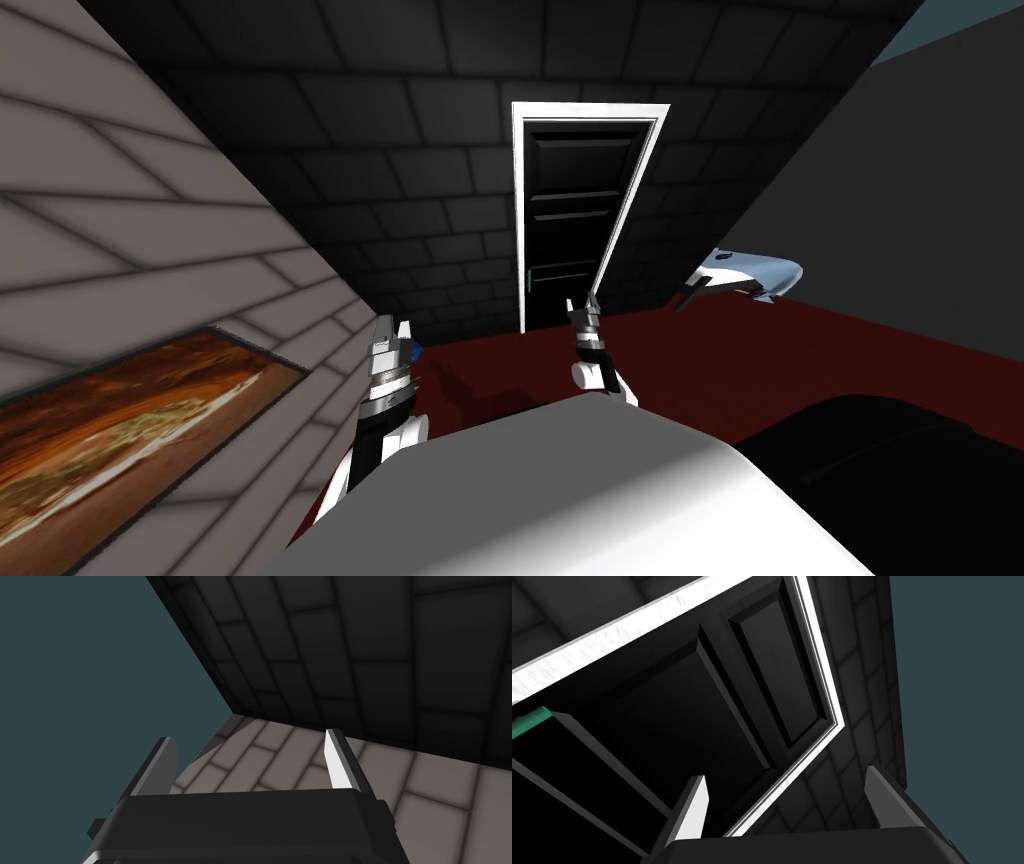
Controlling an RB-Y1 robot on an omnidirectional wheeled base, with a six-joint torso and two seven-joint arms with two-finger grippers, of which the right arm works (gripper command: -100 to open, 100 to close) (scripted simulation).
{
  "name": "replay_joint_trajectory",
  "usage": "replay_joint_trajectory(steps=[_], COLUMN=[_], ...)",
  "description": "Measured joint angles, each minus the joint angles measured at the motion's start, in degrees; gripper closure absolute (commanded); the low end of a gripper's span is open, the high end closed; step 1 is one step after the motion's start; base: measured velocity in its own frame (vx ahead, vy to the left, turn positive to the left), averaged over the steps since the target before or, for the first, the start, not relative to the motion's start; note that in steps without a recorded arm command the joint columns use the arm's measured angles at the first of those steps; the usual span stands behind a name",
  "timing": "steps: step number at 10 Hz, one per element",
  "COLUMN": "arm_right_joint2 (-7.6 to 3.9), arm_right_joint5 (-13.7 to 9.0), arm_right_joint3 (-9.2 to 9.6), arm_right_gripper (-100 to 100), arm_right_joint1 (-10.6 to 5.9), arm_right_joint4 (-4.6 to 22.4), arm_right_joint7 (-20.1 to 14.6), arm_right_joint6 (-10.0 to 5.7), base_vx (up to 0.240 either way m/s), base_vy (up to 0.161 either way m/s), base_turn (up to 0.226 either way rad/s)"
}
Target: Pull the door open
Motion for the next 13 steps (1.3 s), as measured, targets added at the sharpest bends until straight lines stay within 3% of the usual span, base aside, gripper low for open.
replay_joint_trajectory(steps=[13], arm_right_joint2=[-0.86], arm_right_joint5=[-8.71], arm_right_joint3=[-2.89], arm_right_gripper=[-100], arm_right_joint1=[-6.34], arm_right_joint4=[19.59], arm_right_joint7=[-16.12], arm_right_joint6=[-3.66], base_vx=[0.078], base_vy=[-0.066], base_turn=[0.176])
